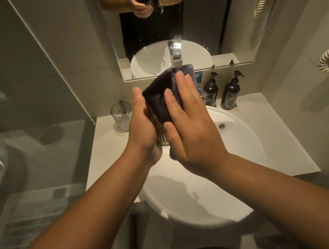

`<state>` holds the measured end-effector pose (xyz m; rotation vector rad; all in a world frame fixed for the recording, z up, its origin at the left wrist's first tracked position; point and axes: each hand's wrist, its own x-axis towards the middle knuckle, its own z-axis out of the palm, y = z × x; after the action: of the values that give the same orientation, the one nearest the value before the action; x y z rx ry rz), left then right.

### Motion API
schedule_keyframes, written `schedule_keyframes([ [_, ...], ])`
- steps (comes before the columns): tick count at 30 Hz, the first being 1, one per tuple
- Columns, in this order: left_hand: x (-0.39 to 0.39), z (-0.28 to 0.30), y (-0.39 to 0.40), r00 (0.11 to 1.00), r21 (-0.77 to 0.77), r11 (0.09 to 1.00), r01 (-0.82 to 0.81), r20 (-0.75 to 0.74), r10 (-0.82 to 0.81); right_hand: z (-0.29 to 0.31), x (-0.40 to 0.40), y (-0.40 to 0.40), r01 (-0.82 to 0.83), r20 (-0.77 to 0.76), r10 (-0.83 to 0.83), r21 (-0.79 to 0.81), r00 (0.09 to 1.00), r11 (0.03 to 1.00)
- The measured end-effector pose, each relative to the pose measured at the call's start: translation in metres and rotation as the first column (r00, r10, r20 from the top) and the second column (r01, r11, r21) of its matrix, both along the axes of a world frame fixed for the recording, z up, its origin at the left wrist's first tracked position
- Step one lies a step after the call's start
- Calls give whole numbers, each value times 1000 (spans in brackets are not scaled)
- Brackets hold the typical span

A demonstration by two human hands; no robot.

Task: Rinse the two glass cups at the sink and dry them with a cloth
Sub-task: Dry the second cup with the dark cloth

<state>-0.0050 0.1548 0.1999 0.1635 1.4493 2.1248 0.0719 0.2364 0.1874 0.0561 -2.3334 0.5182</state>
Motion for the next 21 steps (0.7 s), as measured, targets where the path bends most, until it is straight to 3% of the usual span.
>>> schedule_keyframes([
  [5,2,3,-3,999,-56,998,33,7,-33,-1,3,1,-43,47,60,-309,997,950],
  [9,1,0,-3,998,-55,997,48,53,-46,2,4,7,-18,111,106,-600,988,800],
  [12,-4,0,-4,992,-37,996,77,102,-72,3,-2,15,-30,106,151,-713,983,701],
  [14,-6,1,-4,991,-58,995,83,107,-76,3,-6,18,-4,129,128,-689,983,724],
  [18,-5,3,4,991,-239,962,-132,1,136,3,-7,14,92,235,37,-515,971,852],
  [21,0,1,5,988,-227,962,-153,-23,152,4,-5,6,95,240,-7,-359,971,928],
])
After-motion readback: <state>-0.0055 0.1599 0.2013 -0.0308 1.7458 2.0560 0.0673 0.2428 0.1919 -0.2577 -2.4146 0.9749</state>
